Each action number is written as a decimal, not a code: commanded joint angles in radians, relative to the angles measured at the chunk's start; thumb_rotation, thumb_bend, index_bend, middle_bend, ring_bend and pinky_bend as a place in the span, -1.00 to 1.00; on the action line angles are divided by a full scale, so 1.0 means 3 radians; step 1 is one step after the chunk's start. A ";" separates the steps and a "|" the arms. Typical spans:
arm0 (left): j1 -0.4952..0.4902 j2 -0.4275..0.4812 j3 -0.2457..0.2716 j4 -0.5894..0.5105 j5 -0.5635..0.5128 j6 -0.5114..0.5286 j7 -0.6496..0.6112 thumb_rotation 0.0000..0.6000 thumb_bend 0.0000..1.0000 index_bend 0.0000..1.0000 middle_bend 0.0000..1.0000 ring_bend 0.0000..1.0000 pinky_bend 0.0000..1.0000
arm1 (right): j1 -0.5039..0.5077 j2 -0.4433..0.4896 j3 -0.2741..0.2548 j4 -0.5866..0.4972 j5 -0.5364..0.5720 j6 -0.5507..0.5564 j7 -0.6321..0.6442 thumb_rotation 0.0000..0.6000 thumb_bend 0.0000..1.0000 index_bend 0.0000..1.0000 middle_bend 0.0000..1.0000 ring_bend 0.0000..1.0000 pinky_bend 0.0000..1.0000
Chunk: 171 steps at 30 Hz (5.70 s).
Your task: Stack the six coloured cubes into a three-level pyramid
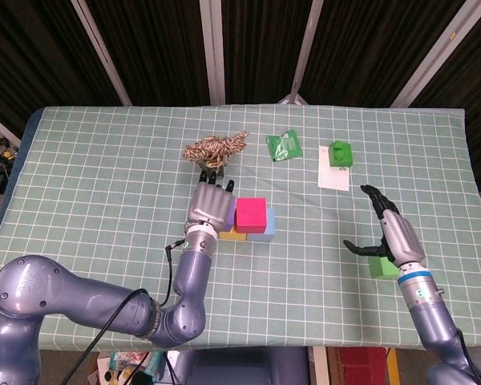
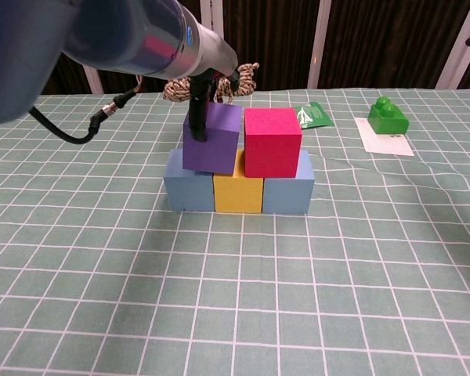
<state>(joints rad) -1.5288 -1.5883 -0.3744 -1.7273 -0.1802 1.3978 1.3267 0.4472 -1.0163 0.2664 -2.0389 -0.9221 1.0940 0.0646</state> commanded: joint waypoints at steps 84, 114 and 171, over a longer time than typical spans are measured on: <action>0.0211 -0.0169 -0.0207 0.0020 0.0205 0.0129 0.0161 1.00 -0.39 -1.00 -0.47 -1.00 -1.00 | -0.0002 -0.0025 -0.0018 0.0006 -0.0004 0.0015 -0.0015 1.00 -0.56 -1.00 -1.00 -1.00 -1.00; 0.0504 0.0186 -0.0258 -0.0515 0.0423 0.0193 -0.0080 1.00 -0.64 -1.00 -0.67 -1.00 -1.00 | 0.0003 -0.0043 -0.0039 0.0006 -0.0014 0.0009 -0.0046 1.00 -0.55 -1.00 -1.00 -1.00 -1.00; 0.1184 0.0720 0.0518 -0.1341 0.1113 -0.0235 -0.0892 1.00 -0.31 -1.00 -0.65 -1.00 -1.00 | 0.0045 -0.0120 -0.0140 -0.0013 0.0008 -0.0011 -0.0250 1.00 -0.56 -1.00 -1.00 -1.00 -1.00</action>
<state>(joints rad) -1.1705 -1.3680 -0.2195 -2.1322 0.1532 1.3284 1.0594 0.4608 -1.0524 0.2244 -2.0425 -0.9195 1.0907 -0.0103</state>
